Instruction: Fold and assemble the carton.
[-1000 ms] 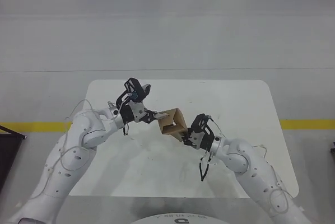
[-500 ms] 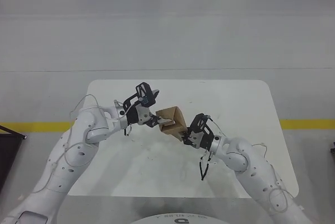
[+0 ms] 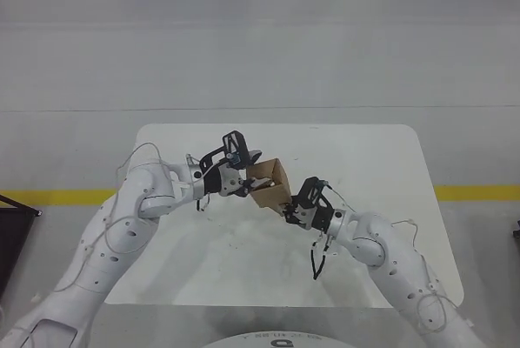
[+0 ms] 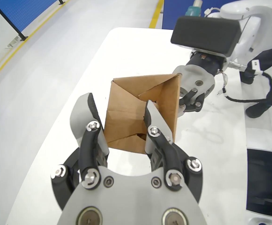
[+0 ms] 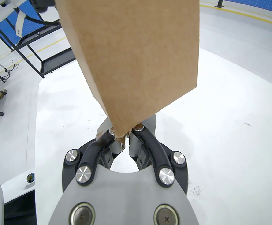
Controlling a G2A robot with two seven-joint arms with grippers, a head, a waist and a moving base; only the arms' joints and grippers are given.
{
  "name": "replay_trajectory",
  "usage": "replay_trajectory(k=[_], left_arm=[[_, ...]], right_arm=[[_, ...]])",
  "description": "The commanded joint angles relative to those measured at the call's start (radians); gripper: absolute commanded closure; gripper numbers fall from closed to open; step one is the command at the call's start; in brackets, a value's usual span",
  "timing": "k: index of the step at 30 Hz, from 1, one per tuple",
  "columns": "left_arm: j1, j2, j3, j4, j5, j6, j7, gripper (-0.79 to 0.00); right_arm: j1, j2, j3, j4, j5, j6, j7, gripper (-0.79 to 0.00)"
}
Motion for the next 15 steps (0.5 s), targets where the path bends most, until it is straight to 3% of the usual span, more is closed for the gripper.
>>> replay_trajectory(k=[1, 15], left_arm=[[-0.005, 0.001, -0.002, -0.002, -0.007, -0.007, -0.007, -0.785], [0.047, 0.036, -0.151, -0.114, -0.078, -0.075, 0.004, -0.785]], right_arm=[[0.004, 0.002, 0.002, 0.000, -0.049, -0.009, -0.024, 0.000], [0.024, 0.006, 0.010, 0.028, -0.209, -0.029, -0.153, 0.000]])
